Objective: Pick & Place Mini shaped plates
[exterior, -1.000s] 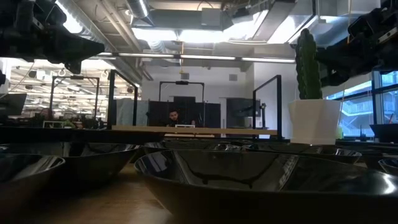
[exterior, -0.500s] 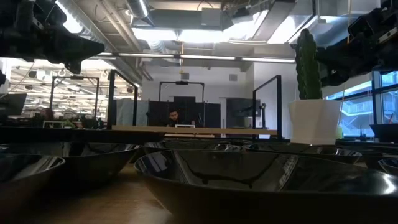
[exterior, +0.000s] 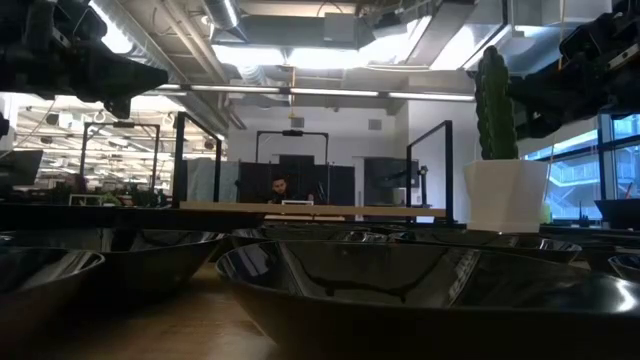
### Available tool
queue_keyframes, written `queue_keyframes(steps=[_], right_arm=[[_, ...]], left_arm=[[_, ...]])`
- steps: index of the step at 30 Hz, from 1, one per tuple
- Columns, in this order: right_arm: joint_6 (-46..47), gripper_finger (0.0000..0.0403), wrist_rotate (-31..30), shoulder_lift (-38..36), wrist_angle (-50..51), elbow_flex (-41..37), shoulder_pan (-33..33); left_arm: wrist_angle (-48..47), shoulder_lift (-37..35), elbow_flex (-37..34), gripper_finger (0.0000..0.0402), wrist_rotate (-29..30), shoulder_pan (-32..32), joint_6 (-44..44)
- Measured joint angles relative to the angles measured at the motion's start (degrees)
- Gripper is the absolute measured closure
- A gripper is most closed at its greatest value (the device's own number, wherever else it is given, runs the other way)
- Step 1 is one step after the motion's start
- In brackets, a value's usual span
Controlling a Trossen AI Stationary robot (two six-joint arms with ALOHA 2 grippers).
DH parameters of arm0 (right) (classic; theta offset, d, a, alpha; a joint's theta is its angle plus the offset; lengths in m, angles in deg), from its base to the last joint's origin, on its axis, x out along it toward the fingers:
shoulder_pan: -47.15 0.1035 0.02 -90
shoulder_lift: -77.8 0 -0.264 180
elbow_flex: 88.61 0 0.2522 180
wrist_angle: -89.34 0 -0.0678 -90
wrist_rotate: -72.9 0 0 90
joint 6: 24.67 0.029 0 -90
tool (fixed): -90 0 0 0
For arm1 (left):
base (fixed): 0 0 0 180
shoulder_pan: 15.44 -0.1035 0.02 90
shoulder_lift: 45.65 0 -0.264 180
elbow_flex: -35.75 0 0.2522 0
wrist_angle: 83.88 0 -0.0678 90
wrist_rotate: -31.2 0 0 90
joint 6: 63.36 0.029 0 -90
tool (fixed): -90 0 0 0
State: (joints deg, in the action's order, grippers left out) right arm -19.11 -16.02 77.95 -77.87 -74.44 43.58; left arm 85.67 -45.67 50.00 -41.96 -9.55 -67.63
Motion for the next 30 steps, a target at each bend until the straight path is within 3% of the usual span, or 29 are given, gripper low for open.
queue_keyframes(steps=[14, 22, 26, 30], right_arm=[[0.02, 0.0388, 0.00, 0.00, 0.00, 0.00, 0.00], [-1.53, 0.0388, -0.02, 0.02, -0.42, 0.00, 0.00], [-5.38, 0.0388, -0.01, 0.02, -0.61, 0.00, -0.01], [-5.38, 0.0397, 1.15, 0.02, -1.49, 0.00, 0.00]], left_arm=[[3.10, 0.00, -0.01, 0.0390, 0.13, -0.02, -0.04], [9.90, 0.00, -0.01, 0.0391, 1.42, 0.00, 4.02], [9.83, 0.13, -0.01, 0.0389, 2.40, -0.02, 11.00], [9.24, 0.20, -0.01, 0.0398, 3.01, -0.01, 12.05]])
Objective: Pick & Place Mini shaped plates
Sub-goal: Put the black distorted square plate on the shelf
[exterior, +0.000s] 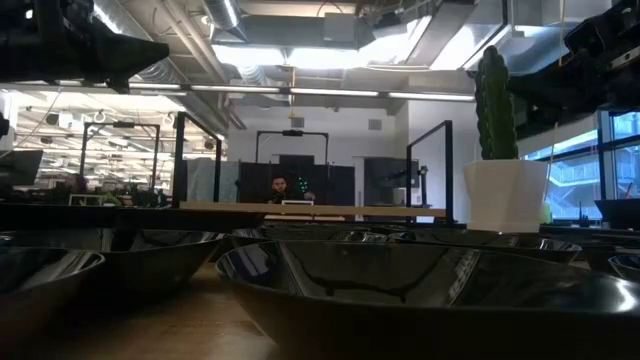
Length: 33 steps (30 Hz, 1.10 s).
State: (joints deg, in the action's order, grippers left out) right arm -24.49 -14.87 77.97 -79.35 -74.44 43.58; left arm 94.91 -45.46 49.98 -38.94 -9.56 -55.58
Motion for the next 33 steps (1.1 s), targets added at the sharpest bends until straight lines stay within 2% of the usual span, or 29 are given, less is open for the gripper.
queue_keyframes(steps=[4, 8, 15, 17, 21, 25, 29, 33], right_arm=[[0.70, 0.0396, 0.24, -0.01, -0.48, 0.00, 0.00], [1.09, 0.0389, -4.00, 0.00, -3.22, -0.01, 0.00], [0.90, 0.0398, -4.04, 0.13, -2.29, -0.02, 0.00], [1.06, 0.0396, -2.93, 0.13, -2.43, -0.01, -0.01], [0.86, 0.0397, 3.15, 0.13, -2.43, -0.02, -0.02], [-0.43, 0.0396, 3.38, 0.13, -2.43, -0.02, 0.00], [-0.41, 0.0393, 3.37, 0.13, -2.42, -0.02, 0.00], [-0.22, 0.0393, 3.35, 0.13, -2.43, -0.02, 0.00]], left_arm=[[-1.04, 0.73, 0.00, 0.0399, 2.25, 0.01, -4.63], [-0.84, 1.79, 0.36, 0.0399, 3.49, 0.01, -5.58], [-0.50, 1.98, 1.36, 0.0399, -4.03, 0.01, -5.95], [-0.63, 2.01, 1.36, 0.0399, -3.55, 0.04, -7.34], [-0.76, 2.01, 1.36, 0.0399, 0.66, 0.01, -8.56], [-2.17, 3.18, 2.14, 0.0400, 0.63, 0.01, -6.67], [-8.74, 9.99, 7.94, 0.0399, 3.45, 0.04, -7.18], [-14.46, 22.38, 18.24, 0.0400, 4.48, 0.01, -9.01]])
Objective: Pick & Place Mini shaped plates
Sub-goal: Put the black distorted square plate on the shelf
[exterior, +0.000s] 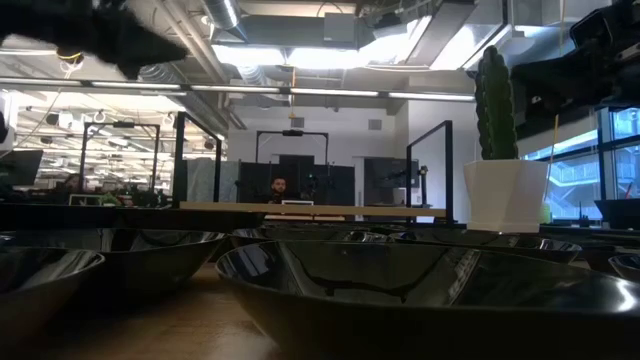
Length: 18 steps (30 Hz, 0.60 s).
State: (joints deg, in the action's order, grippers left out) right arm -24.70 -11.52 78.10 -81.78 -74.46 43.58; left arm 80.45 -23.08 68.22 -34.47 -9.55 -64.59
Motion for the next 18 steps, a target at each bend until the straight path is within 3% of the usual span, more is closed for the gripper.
queue_keyframes(steps=[8, 14, 18], right_arm=[[3.01, 0.0392, 0.05, 0.00, 0.00, 0.02, 0.00], [3.96, 0.0392, 0.03, 0.02, 0.00, -0.01, 0.00], [4.09, 0.0392, 0.03, 0.02, 0.02, -0.01, 0.00]], left_arm=[[-27.14, 29.77, 23.74, 0.0400, 3.86, -3.36, -3.79], [-42.13, 46.67, 38.10, 0.0393, -5.33, -8.24, -6.02], [-47.55, 53.93, 44.30, 0.0380, -7.42, -9.96, -6.54]])
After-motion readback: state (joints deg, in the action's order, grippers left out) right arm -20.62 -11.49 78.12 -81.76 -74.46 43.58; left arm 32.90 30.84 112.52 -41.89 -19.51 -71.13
